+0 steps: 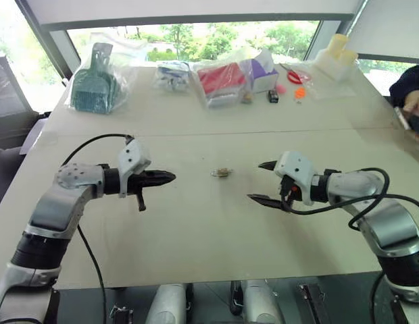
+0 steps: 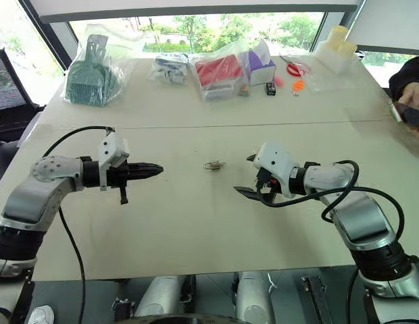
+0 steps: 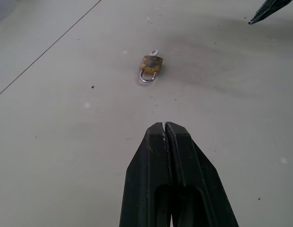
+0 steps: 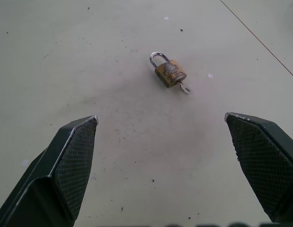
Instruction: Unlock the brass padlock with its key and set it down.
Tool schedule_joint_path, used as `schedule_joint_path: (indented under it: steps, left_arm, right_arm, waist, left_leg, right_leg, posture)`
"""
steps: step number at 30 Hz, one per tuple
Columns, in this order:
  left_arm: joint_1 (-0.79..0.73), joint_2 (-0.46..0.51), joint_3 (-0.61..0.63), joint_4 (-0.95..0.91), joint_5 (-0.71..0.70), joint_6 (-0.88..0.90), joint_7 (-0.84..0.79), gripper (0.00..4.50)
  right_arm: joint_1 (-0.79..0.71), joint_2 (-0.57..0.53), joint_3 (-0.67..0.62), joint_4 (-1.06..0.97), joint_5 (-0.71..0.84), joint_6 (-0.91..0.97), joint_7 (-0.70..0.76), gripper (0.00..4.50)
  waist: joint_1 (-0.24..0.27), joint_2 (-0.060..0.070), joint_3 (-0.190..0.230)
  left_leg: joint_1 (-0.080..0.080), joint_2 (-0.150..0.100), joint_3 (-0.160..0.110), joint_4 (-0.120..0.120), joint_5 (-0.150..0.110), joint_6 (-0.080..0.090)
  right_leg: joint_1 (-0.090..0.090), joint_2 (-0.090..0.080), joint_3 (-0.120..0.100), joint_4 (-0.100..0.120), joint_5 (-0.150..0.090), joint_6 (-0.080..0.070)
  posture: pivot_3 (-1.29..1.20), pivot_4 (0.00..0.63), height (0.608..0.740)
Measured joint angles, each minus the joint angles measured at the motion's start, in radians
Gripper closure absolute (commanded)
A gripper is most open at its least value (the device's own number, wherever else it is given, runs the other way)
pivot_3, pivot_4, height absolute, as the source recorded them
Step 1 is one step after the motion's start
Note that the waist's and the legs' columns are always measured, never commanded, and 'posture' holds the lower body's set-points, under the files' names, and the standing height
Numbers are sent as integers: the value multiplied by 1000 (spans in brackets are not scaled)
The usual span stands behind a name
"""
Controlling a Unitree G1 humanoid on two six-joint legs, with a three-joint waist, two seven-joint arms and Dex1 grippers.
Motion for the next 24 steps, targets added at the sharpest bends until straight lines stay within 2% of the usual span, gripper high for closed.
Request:
schedule_joint_path:
  steps: [24]
  left_arm:
    - [-99,-35,-18,44,-22,62,-1,4500]
  right_arm:
    - [-59,32,45,23,-9,-19,1,24]
  waist:
    - [1,0,0]
  left_leg:
    - [0,-1,0,0,0,0]
  right_leg:
    - [0,0,0,1,0,0]
  posture:
    - [0,150,740]
